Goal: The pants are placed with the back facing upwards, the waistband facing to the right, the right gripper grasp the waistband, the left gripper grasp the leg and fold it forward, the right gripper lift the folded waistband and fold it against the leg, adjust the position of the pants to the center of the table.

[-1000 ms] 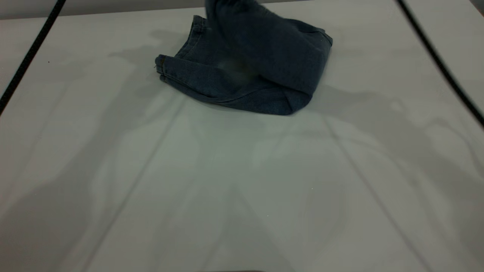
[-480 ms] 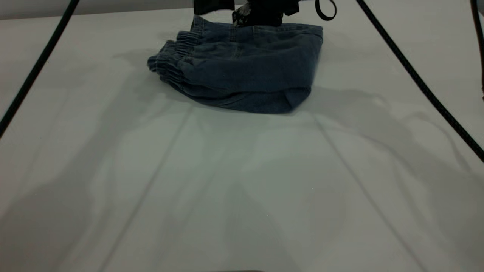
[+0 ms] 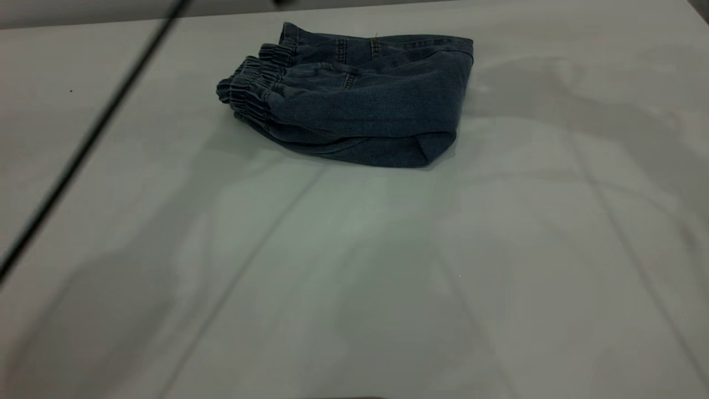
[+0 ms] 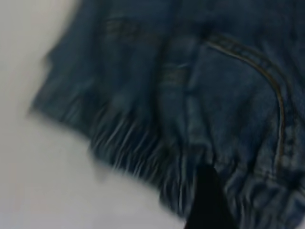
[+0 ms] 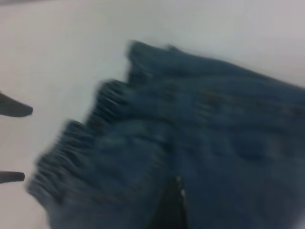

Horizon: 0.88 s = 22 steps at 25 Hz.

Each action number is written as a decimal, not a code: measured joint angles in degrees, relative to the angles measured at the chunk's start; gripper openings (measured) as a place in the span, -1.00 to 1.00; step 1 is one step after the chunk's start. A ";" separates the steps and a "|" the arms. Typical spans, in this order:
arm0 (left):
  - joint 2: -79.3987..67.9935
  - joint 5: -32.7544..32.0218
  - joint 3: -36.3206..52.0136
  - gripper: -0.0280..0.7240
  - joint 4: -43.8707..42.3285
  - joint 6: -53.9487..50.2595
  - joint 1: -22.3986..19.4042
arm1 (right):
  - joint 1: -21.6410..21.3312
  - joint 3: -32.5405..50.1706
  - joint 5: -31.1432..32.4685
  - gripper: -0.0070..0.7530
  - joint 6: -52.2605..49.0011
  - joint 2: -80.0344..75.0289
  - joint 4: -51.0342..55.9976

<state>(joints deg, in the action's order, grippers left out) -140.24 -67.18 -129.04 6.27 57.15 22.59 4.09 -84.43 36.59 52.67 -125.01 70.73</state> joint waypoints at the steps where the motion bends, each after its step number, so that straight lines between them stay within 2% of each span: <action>1: -1.59 0.00 0.00 0.25 0.00 3.83 0.39 | -0.54 0.00 0.52 0.55 -1.46 0.00 -2.11; 5: -7.18 0.06 0.00 0.25 -0.31 13.99 2.28 | -1.58 0.00 2.36 0.55 -3.38 0.00 -6.35; 11: -12.27 4.84 -0.17 0.25 -0.26 13.51 3.46 | -1.69 0.00 2.91 0.55 -3.14 0.00 -6.93; 14: -12.57 6.02 -0.48 0.25 -0.55 6.24 3.98 | -2.01 0.00 3.03 0.54 -3.14 0.00 -6.93; 22: -12.62 9.58 -0.50 0.25 -0.79 -26.81 5.21 | -4.18 0.00 4.23 0.55 -3.14 0.00 -6.96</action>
<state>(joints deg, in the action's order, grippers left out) -152.86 -57.60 -129.54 5.48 30.34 27.80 -0.09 -84.43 40.82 49.52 -125.01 63.77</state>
